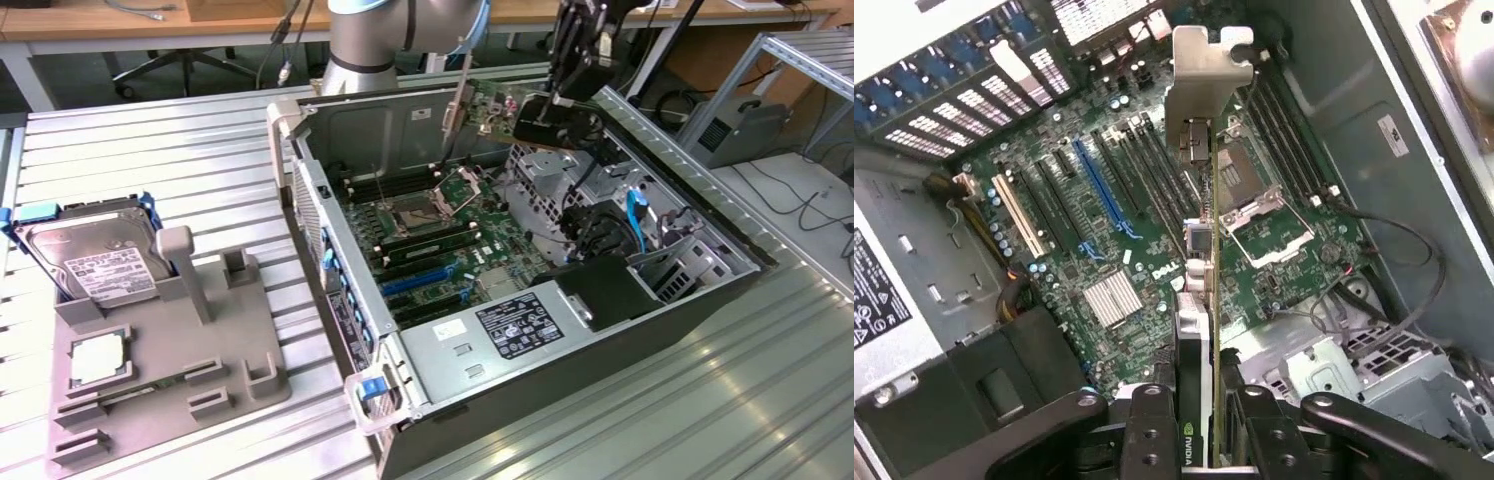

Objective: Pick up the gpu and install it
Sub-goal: 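Insert the gpu into the slot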

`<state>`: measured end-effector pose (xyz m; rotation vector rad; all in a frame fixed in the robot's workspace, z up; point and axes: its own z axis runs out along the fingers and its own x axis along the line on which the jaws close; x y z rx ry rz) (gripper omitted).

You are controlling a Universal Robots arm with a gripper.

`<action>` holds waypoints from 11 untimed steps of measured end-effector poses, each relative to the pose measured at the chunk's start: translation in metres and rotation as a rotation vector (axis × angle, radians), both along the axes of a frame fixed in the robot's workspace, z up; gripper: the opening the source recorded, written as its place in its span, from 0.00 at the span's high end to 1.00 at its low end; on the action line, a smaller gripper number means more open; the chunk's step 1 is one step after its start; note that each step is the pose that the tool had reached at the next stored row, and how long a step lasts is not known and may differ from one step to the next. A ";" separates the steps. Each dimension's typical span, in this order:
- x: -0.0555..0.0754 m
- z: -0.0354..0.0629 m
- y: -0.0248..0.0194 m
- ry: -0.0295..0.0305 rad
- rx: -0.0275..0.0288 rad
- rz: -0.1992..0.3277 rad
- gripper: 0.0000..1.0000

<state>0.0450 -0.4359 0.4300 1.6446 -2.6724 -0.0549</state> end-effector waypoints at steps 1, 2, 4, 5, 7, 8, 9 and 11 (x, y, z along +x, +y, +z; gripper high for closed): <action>0.000 -0.0001 0.0000 0.0000 -0.0002 0.020 0.73; 0.000 -0.0001 0.0000 0.0000 -0.0004 0.036 0.73; 0.000 -0.0002 0.0000 0.0000 -0.0008 0.073 0.73; 0.000 -0.0003 0.0001 0.0000 -0.0009 0.091 0.73; 0.000 -0.0004 0.0001 0.0000 -0.0012 0.127 0.73; 0.000 -0.0004 0.0001 0.0000 -0.0013 0.145 0.73; 0.000 -0.0004 0.0001 0.0000 -0.0015 0.161 0.73; 0.000 -0.0006 0.0002 -0.0001 -0.0015 0.194 0.73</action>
